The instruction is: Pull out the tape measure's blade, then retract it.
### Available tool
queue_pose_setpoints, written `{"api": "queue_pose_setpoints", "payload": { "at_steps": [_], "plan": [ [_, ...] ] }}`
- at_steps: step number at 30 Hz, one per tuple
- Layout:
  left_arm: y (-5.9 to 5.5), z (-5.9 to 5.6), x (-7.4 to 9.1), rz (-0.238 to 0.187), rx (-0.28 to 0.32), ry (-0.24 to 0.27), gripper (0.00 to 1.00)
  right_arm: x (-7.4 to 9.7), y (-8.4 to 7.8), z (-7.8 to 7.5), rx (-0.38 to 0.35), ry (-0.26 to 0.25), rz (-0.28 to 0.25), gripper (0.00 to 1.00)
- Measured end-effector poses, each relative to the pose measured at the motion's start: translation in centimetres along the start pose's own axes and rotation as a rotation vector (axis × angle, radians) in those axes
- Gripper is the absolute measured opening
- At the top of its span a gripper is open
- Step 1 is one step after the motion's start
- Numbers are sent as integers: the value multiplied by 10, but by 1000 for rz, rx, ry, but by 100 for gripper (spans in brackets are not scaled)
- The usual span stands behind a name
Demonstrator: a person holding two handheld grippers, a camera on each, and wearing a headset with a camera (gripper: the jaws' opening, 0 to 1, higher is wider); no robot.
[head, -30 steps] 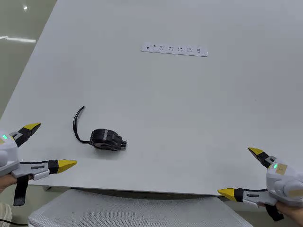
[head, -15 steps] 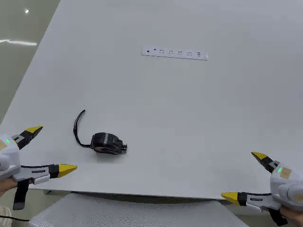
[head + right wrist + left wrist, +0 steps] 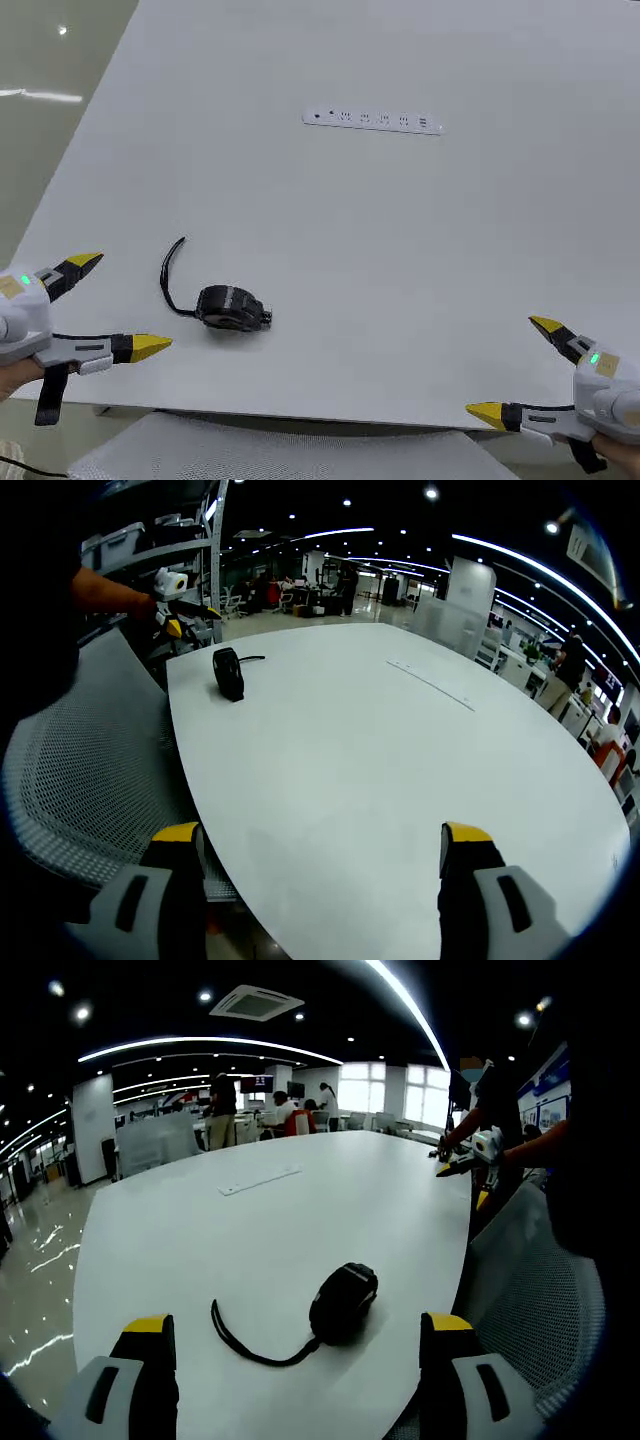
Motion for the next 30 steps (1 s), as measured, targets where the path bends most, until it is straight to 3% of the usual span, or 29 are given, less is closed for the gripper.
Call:
{"api": "queue_pose_setpoints", "payload": {
  "at_steps": [7,11,16,19,21,23,30],
  "plan": [
    [3,-9,-24,214,-199,-149,97,-10,18,4,47,31,-3,100],
    [10,-12,-36,247,-231,-195,94,-13,27,7,60,43,-17,100],
    [16,-16,-49,325,-276,-251,91,-16,44,11,5,78,-32,99],
    [24,-18,-55,336,-302,-284,89,-20,56,13,-7,100,-45,100],
    [32,-20,-60,320,-295,-314,89,-22,65,16,3,112,-61,100],
    [37,-22,-66,331,-314,-330,88,-26,73,18,20,122,-81,100],
    [46,-30,-88,420,-368,-404,81,-50,90,33,106,216,-99,100]
  ]
}}
Point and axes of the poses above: the centre of the closed fingertips' face, and the gripper's own axes: x roughly backward along the fingers, z roughly to its left, y roughly out of its top, the point moved 6 cm from there along x, roughly backward along the fingers, and after that the axes turned 10 degrees about -y, right-handed, at the moved point
